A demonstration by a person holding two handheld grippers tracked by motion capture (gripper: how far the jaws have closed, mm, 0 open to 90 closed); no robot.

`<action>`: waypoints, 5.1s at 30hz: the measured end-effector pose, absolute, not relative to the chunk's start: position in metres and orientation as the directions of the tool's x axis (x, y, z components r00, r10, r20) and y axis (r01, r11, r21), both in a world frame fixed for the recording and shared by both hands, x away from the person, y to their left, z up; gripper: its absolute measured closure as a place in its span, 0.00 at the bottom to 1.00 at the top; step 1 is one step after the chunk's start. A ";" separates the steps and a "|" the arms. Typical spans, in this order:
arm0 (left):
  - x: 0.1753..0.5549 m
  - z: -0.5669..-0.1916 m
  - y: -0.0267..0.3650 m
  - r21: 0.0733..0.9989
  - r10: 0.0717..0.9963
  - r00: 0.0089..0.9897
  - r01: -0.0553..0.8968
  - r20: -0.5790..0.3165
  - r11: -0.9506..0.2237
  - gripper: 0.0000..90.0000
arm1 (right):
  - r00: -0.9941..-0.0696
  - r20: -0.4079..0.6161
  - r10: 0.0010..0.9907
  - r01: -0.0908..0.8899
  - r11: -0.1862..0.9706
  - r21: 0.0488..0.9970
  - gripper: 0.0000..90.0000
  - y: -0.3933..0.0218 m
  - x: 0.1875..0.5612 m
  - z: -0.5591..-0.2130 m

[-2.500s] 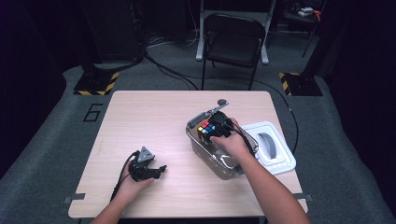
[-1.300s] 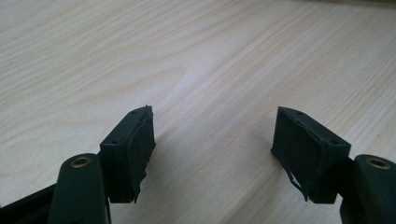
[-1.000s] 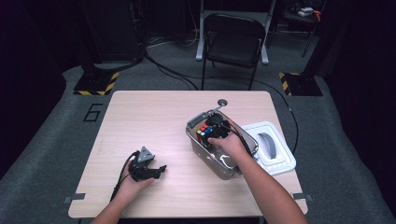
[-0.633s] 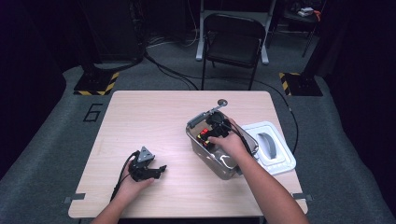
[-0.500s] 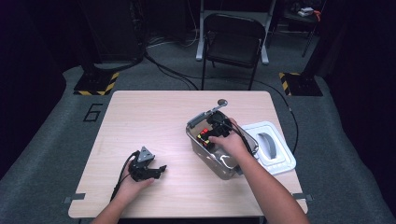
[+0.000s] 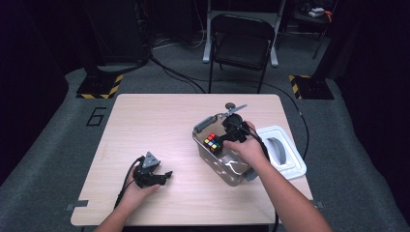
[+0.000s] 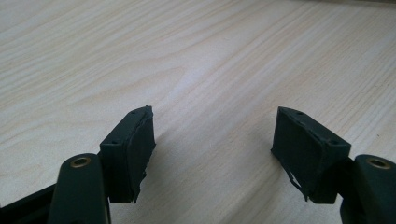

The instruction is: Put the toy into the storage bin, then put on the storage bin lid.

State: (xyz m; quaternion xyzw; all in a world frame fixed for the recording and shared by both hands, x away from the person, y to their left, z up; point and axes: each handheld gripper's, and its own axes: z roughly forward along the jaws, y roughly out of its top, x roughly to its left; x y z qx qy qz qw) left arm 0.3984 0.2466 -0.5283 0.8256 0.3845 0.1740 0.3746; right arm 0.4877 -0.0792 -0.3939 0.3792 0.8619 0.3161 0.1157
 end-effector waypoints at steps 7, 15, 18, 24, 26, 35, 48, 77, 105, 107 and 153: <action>0.398 -0.528 0.247 0.752 0.765 0.644 0.505 -0.001 -0.424 0.33 | -0.687 0.034 0.726 0.566 0.504 0.652 0.40 -0.089 0.481 -0.381; 0.398 -0.528 0.247 0.752 0.765 0.644 0.505 -0.001 -0.424 0.33 | -0.700 0.024 0.714 0.540 0.506 0.673 0.42 -0.098 0.472 -0.367; 0.399 -0.528 0.247 0.753 0.765 0.644 0.504 -0.001 -0.424 0.33 | -0.709 0.019 0.705 0.527 0.511 0.679 0.43 -0.102 0.469 -0.364; 0.398 -0.528 0.247 0.752 0.765 0.644 0.505 -0.001 -0.424 0.33 | -0.707 0.003 0.707 0.515 0.512 0.687 0.41 -0.106 0.462 -0.358; 0.398 -0.528 0.247 0.752 0.765 0.644 0.505 -0.001 -0.424 0.33 | -0.698 0.014 0.716 0.530 0.504 0.682 0.41 -0.108 0.461 -0.356; 0.398 -0.528 0.247 0.752 0.765 0.644 0.505 -0.001 -0.424 0.33 | -0.696 0.008 0.718 0.518 0.494 0.699 0.45 -0.117 0.453 -0.345; 0.399 -0.528 0.247 0.752 0.765 0.645 0.504 0.000 -0.425 0.33 | -0.680 0.006 0.733 0.524 0.481 0.703 0.45 -0.135 0.452 -0.333; 0.398 -0.528 0.246 0.751 0.768 0.640 0.509 -0.004 -0.420 0.31 | -0.575 0.007 0.818 0.567 0.392 0.724 0.47 -0.193 0.450 -0.333; 0.399 -0.529 0.245 0.754 0.772 0.636 0.503 0.008 -0.423 0.30 | -0.434 0.028 0.900 0.650 0.292 0.701 0.46 -0.237 0.464 -0.363; 0.399 -0.529 0.245 0.754 0.772 0.636 0.503 0.008 -0.423 0.30 | -0.436 0.015 0.900 0.645 0.301 0.702 0.46 -0.238 0.466 -0.366; 0.399 -0.529 0.245 0.753 0.771 0.636 0.503 0.009 -0.424 0.30 | -0.327 0.032 0.944 0.734 0.232 0.638 0.51 -0.252 0.483 -0.428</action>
